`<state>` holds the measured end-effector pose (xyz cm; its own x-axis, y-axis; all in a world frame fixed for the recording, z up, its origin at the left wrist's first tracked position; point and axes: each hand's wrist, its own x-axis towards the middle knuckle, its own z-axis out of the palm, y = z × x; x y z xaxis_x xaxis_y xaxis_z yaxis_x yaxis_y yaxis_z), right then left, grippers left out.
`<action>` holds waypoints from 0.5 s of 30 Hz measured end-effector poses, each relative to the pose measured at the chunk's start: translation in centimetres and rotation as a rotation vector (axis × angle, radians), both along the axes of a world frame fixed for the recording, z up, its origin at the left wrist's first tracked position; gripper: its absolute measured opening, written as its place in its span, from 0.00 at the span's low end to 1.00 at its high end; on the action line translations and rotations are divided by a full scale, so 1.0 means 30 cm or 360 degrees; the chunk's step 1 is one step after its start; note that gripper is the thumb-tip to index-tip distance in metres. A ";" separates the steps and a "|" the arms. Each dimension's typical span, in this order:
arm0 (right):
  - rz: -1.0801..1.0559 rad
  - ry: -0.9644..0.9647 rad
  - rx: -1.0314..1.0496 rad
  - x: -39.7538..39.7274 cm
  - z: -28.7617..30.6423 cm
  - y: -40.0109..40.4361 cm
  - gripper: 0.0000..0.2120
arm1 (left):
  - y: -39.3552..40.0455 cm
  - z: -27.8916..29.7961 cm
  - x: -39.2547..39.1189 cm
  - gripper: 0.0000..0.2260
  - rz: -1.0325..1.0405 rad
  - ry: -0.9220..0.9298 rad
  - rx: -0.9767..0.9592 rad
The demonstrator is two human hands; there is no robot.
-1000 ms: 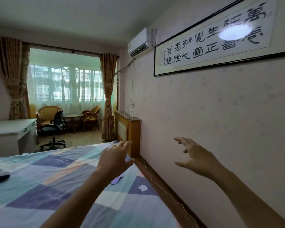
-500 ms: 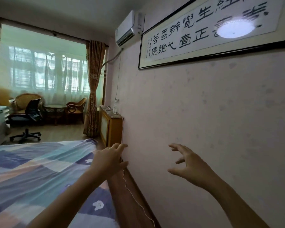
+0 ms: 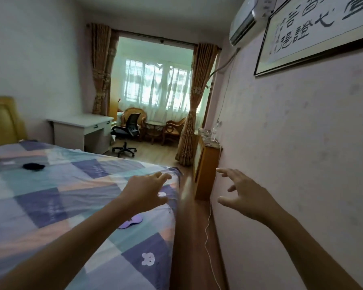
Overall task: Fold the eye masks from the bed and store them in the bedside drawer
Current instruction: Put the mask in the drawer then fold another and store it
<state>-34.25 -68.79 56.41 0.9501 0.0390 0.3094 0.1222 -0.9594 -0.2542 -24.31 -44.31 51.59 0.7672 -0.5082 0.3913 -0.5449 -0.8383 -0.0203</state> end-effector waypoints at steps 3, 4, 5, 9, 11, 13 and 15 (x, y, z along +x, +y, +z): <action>0.0053 0.0020 -0.0090 0.165 -0.016 -0.102 0.35 | -0.101 0.003 0.148 0.28 0.0064 0.0020 0.0026; 0.0059 0.0029 -0.0136 0.215 -0.018 -0.142 0.35 | -0.139 0.006 0.198 0.28 0.0078 0.0017 0.0035; 0.0057 0.0042 -0.0176 0.262 -0.017 -0.185 0.35 | -0.177 0.010 0.249 0.28 0.0086 0.0019 0.0033; 0.0046 0.0051 -0.0230 0.464 -0.007 -0.368 0.35 | -0.320 0.003 0.451 0.28 0.0125 0.0068 -0.0012; 0.0075 0.0048 -0.0237 0.593 -0.007 -0.442 0.35 | -0.381 -0.019 0.556 0.28 0.0163 0.0090 -0.0005; 0.0138 0.0066 -0.0220 0.742 -0.020 -0.491 0.35 | -0.432 -0.048 0.660 0.28 0.0206 0.0123 -0.0004; 0.0249 0.0073 -0.0199 0.911 -0.046 -0.520 0.35 | -0.469 -0.079 0.770 0.29 0.0258 0.0151 -0.0030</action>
<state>-6.91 -84.39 55.04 0.9424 0.2228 0.2495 0.2633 -0.9540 -0.1430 -1.22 -58.38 49.20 0.8724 -0.3679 0.3218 -0.4011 -0.9151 0.0413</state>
